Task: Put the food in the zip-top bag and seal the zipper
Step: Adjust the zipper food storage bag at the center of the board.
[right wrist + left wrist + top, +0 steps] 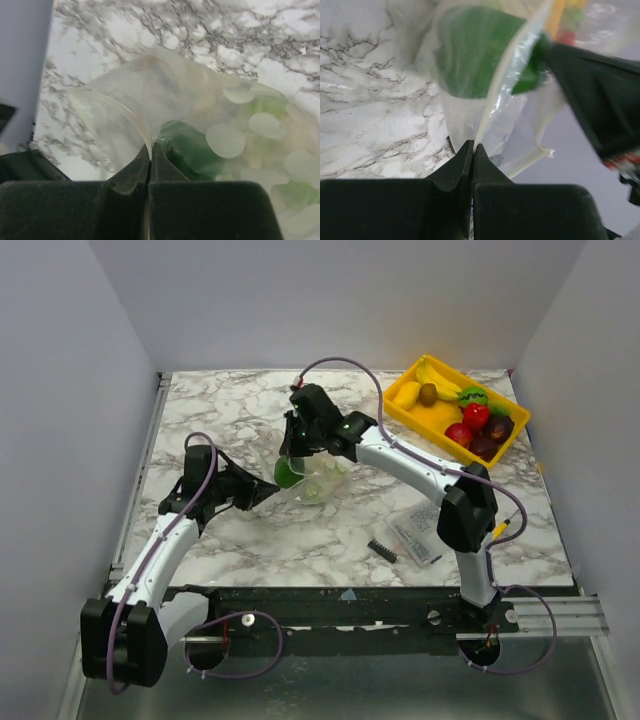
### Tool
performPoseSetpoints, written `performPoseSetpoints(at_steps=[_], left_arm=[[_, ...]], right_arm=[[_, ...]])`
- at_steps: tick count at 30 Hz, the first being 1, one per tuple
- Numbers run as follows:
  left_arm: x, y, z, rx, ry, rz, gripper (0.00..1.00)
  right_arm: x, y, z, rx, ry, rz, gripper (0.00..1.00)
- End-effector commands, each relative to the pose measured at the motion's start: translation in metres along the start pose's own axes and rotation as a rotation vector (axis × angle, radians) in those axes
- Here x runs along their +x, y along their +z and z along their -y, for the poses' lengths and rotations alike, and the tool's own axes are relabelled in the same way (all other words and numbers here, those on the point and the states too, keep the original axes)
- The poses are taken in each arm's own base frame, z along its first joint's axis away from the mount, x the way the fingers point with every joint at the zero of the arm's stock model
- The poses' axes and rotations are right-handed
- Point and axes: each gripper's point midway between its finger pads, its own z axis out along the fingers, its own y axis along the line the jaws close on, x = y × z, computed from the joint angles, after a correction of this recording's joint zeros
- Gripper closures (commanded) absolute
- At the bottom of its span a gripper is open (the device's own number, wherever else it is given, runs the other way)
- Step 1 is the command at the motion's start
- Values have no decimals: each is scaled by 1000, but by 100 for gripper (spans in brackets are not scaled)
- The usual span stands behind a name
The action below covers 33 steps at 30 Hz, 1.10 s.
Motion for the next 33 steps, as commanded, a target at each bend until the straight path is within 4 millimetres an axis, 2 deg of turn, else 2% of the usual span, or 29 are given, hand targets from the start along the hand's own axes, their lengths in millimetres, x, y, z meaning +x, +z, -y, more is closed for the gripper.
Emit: performPoseSetpoints(at_steps=[1,5,8,11,15,17,20,24,26,29,33], left_arm=[[1,-32,59,179,86,36,100],[0,-55,83,215,157,85,100],[-6,-58,84,212,179,129,100],[-14,-47,64,156,169,142,100],[-18,-24,22,84,102,77,100],[-19,-23,12,69,87,61,100],[-15,-35,27,137,119,71,100],[-9,-63,63,240,199,108,100],[-11,-70,70,256,218,136,100],[-14,-61,62,237,203,126,100],[-9,-32,31,167,129,14,100]], right_arm=[[-8,-6,-12,-26,-31,7,100],[-31,-41,-28,-81,-16,102,100],[-37,-57,-30,-95,-3,141,100],[-34,-56,-17,-52,10,170,99],[-18,-39,6,25,5,145,100],[-14,-32,13,60,-12,130,100],[-18,-32,16,97,-37,118,99],[-31,-49,1,76,-57,138,100],[-36,-56,-8,50,-56,150,100],[-42,-61,-13,40,-44,173,99],[-48,-59,-18,39,-31,183,99]])
